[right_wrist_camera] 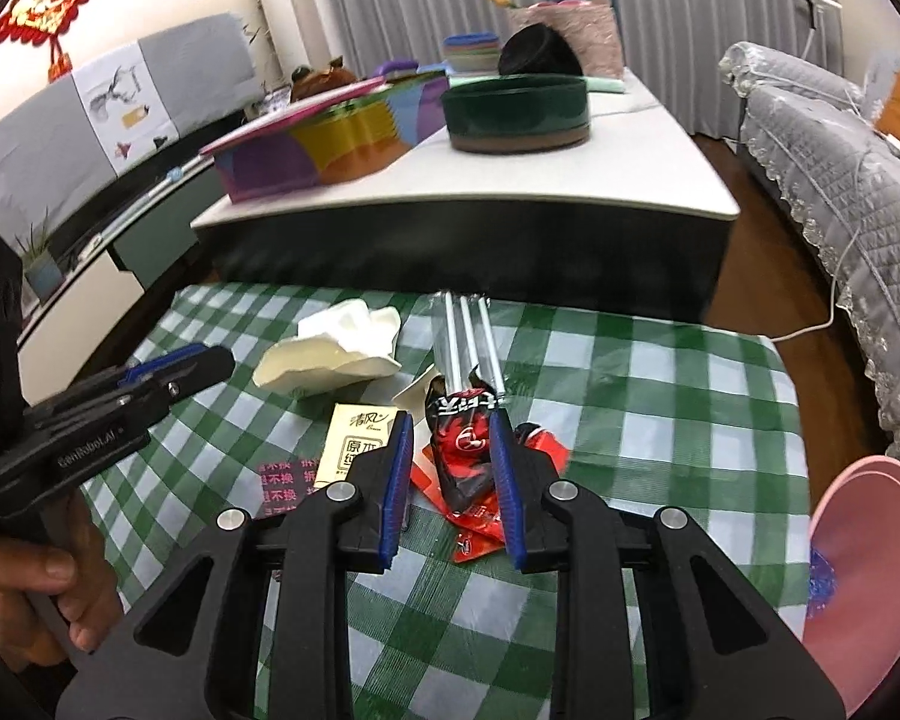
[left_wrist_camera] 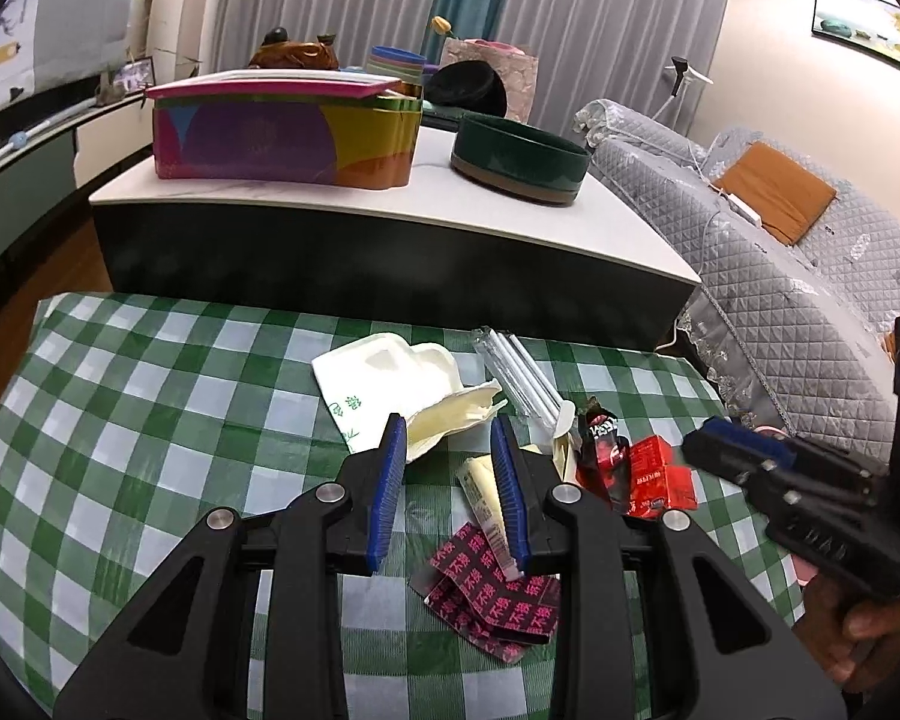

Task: Collect trash
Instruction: 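Grasp the black-and-red snack bag with the right tool while the left tool grasps the white plastic sheet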

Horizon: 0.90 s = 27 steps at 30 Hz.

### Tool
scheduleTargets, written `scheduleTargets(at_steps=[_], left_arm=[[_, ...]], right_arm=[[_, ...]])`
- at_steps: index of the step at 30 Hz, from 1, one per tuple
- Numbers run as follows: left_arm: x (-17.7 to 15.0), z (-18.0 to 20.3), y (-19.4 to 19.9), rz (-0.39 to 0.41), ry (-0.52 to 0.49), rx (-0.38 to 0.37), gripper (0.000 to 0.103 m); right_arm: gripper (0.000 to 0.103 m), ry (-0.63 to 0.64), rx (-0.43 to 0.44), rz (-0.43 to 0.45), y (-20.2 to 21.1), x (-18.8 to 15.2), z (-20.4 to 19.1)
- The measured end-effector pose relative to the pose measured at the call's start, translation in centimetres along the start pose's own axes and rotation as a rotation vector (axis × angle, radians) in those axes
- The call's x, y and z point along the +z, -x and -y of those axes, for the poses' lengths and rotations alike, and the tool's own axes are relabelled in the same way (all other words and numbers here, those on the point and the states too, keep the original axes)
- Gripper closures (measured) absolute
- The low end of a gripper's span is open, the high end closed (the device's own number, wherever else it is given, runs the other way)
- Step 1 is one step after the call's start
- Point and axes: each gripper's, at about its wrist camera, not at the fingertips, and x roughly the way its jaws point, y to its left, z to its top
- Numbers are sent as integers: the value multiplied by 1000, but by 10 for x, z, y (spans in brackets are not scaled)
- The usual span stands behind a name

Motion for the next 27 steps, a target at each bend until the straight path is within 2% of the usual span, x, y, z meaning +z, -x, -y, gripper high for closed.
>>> scheduleTargets(at_steps=[7, 11, 20, 25, 27], left_arm=[[5, 1, -11, -8, 10, 3, 74], [7, -3, -19, -22, 23, 9, 74], [6, -5, -41, -71, 30, 4, 74], [5, -3, -47, -88, 32, 2, 76], [5, -1, -47, -93, 22, 3, 85]], right_arm=[[73, -7, -9, -48, -32, -2, 5], [64, 32, -7, -72, -47, -4, -1], [62, 30, -41, -111, -62, -5, 3], [70, 33, -50, -123, -65, -7, 5], [73, 30, -45, -123, -63, -7, 7]])
